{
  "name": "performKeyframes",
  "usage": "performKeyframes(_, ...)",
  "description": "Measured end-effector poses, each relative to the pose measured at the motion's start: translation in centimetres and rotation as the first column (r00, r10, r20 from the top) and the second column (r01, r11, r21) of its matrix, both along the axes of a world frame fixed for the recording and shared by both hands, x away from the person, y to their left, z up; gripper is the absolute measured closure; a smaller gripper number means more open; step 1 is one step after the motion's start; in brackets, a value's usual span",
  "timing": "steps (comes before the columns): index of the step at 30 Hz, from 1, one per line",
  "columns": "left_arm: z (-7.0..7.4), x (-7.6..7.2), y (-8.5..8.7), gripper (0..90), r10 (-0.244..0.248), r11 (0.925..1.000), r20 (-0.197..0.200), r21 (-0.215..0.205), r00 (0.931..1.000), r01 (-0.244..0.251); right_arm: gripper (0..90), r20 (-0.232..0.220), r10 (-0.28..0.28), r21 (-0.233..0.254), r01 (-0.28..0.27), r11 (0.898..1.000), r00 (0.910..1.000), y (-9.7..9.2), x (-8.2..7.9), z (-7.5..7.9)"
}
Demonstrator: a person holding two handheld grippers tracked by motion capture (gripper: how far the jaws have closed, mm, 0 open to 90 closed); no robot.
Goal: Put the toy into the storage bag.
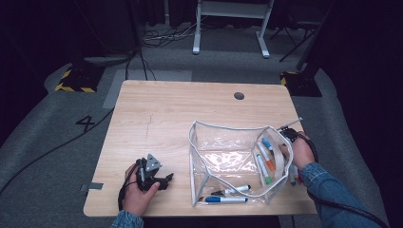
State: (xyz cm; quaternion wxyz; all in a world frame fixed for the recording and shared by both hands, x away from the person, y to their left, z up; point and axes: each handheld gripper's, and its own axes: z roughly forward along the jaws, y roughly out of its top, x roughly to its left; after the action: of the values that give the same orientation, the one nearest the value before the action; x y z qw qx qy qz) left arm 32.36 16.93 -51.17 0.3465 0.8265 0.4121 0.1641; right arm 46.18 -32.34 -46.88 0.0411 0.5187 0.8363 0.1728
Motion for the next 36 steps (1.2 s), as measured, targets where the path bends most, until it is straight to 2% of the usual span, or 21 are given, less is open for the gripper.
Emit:
performKeyframes(5,0.0,0.0,0.0,22.9,0.0,1.0,0.0,0.0,1.0,0.0,76.7,0.032,-0.005,0.028,0.004,1.0,0.9995,-0.3,0.0,1.4)
performKeyframes(12,0.0,0.0,0.0,23.0,0.0,1.0,0.0,0.0,1.0,0.0,76.7,0.091,0.009,0.059,-0.014,0.998,0.9958,-0.8,-0.4,4.8)
performKeyframes(20,0.0,0.0,0.0,22.9,0.0,1.0,0.0,0.0,1.0,0.0,76.7,0.134,0.036,0.06,-0.044,0.997,0.9903,-1.5,-0.6,8.5)
performKeyframes(30,0.0,0.0,0.0,22.9,0.0,1.0,0.002,-0.002,1.0,0.0,76.7,0.212,0.119,0.072,-0.137,0.988,0.9699,-1.3,-1.9,13.9)
performKeyframes(36,0.0,0.0,0.0,23.0,0.0,1.0,0.001,-0.001,1.0,0.0,76.7,0.259,0.187,0.058,-0.208,0.976,0.9476,-0.5,-3.1,16.7)
